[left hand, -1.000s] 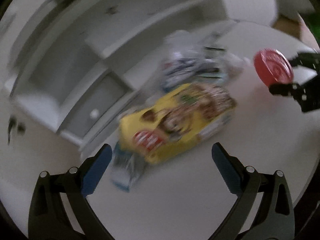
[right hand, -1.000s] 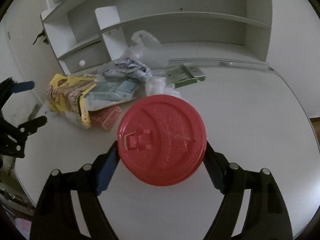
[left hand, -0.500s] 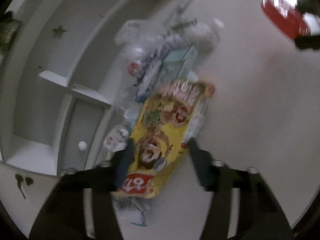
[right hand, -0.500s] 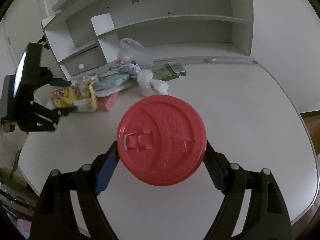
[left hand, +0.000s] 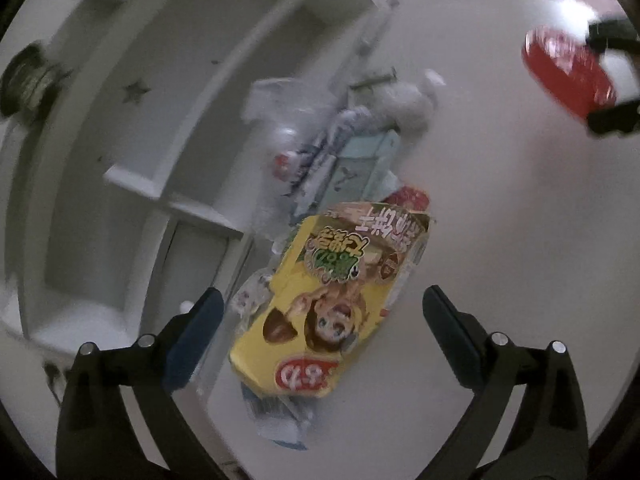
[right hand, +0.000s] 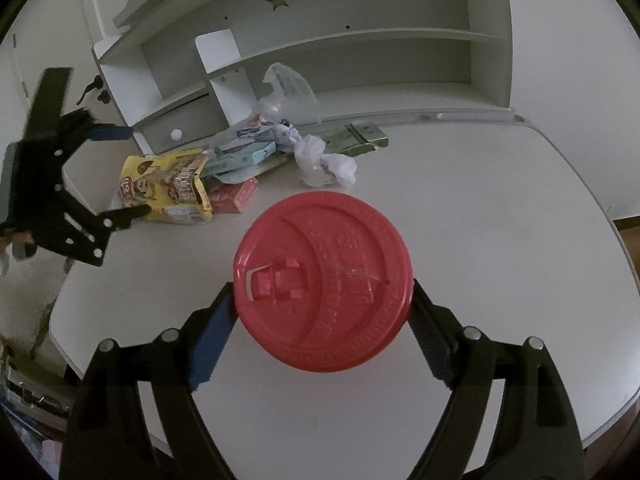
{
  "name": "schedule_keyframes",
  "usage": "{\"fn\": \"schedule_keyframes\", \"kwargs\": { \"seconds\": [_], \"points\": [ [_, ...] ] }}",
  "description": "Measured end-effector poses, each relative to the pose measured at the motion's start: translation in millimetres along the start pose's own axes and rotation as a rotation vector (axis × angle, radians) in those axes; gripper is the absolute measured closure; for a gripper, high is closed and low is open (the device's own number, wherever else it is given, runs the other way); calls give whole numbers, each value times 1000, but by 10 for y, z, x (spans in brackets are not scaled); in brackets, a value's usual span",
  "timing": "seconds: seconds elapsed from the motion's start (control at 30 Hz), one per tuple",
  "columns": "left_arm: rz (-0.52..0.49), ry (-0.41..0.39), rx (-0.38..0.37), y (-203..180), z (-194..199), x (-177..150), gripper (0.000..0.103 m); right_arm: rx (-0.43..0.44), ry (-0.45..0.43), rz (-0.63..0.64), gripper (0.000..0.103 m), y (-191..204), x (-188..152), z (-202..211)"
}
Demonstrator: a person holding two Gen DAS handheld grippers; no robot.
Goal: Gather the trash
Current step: 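Grasp the red cup lid with the right tool while the left tool grasps the yellow snack bag, then carry the red lid and yellow bag over the black trash bin with both tools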
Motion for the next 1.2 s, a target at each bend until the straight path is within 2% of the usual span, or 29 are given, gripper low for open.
{"fn": "schedule_keyframes", "kwargs": {
  "seconds": [0.07, 0.1, 0.13, 0.17, 0.2, 0.3, 0.47, 0.6, 0.77, 0.93, 1.13, 1.2],
  "points": [
    [-77, 58, -22, -66, -182, 0, 7, -4, -6, -2, 22, -19, 16, 11],
    [-86, 89, -44, -95, -261, -13, 11, -5, -9, -6, 22, -35, 29, 14],
    [-76, 131, -94, -138, -361, -39, 20, -6, -13, -11, 22, -57, 41, 17],
    [-76, 159, -106, -164, -400, -77, 34, -10, -17, -18, 22, -86, 58, 24],
    [-85, 169, -92, -173, -440, -91, 36, -11, -20, -23, 22, -106, 68, 29],
    [-36, 148, -106, -138, -416, -70, 47, -14, -25, -30, 22, -158, 84, 38],
    [74, 104, -92, 112, -208, -104, 57, 0, -17, -40, 22, -153, 48, 19],
    [128, 78, -49, 266, -22, -128, 57, 14, -17, -42, 22, -114, 31, 27],
    [287, -1, -25, 582, 305, -164, 58, 15, -37, -39, 22, -99, 137, 35],
    [392, -11, 11, 613, 376, -301, 67, 24, -23, -49, 24, -109, 208, -78],
    [608, -110, 27, 684, 555, -432, 77, 45, -14, -69, 26, -97, 188, -143],
    [648, -132, 25, 659, 606, -450, 78, 43, 10, -60, 26, -94, 132, -236]
  ]
}}
Point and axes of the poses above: each gripper's, at about its wrist camera, not at the fingertips, and z roughly against the way its jaws point, y to its left, x to its top, the point moved 6 cm from there along -z, roughly the way its jaws point, and after that the axes turned 11 degrees about -y, right-handed, at the moved point
